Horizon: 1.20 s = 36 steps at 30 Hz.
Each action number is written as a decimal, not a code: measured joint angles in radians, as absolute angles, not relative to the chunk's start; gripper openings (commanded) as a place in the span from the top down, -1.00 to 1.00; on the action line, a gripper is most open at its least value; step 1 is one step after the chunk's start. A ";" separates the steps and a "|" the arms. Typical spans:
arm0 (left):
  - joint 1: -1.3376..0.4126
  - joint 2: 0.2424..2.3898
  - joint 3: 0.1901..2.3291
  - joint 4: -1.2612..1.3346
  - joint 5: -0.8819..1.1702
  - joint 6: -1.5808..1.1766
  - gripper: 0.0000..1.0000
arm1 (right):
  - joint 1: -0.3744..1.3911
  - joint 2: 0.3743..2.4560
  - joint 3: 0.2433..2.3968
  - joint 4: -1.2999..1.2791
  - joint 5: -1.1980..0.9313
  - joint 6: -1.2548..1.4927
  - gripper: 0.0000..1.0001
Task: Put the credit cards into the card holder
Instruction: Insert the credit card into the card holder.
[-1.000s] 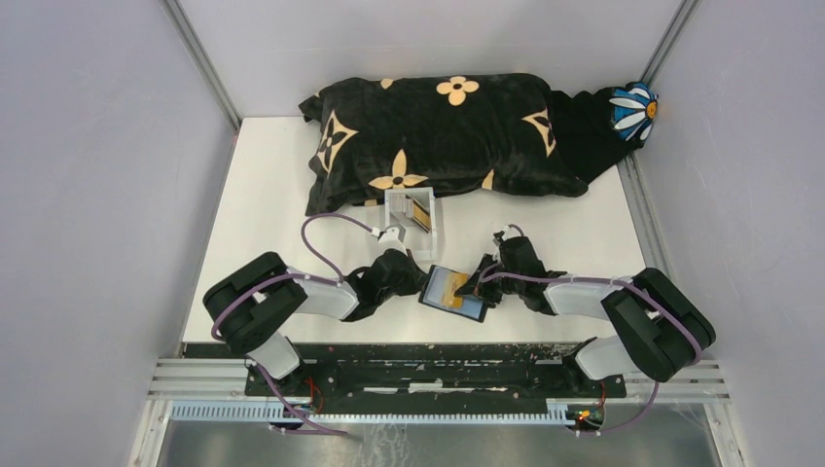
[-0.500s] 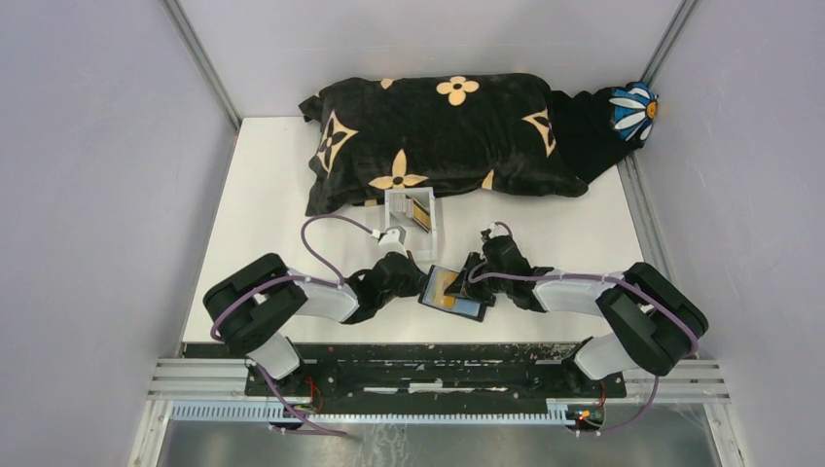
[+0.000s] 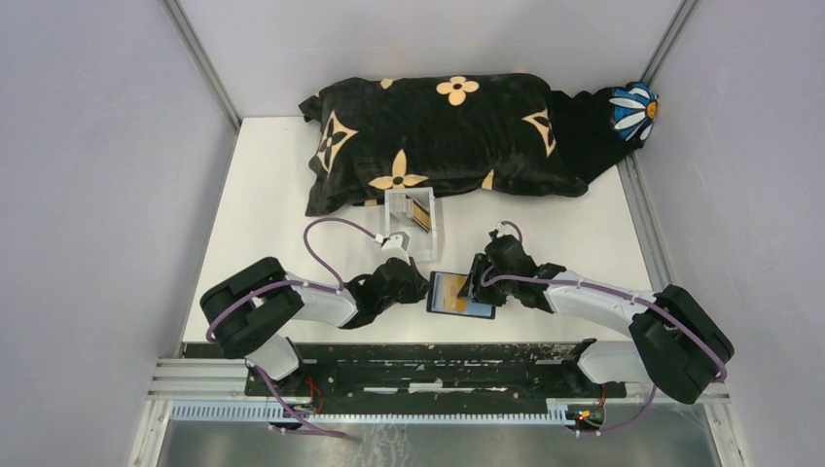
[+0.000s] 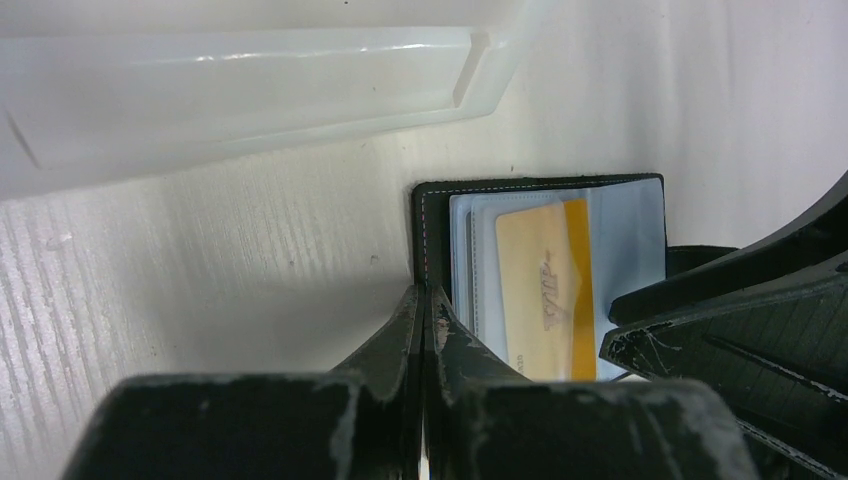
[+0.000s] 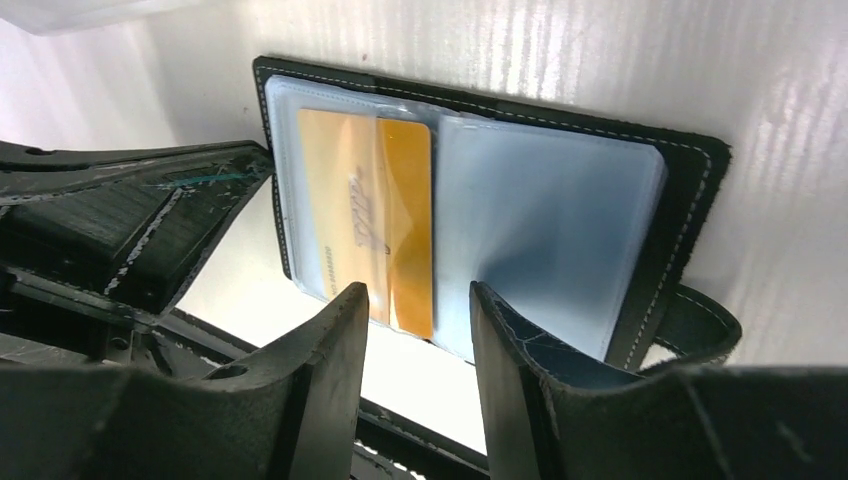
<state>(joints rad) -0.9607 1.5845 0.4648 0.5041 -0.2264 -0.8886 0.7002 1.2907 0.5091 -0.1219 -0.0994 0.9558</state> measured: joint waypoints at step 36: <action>-0.972 1.566 0.434 0.523 -0.216 -0.889 0.94 | 0.756 1.411 0.592 -0.159 -0.042 0.918 0.98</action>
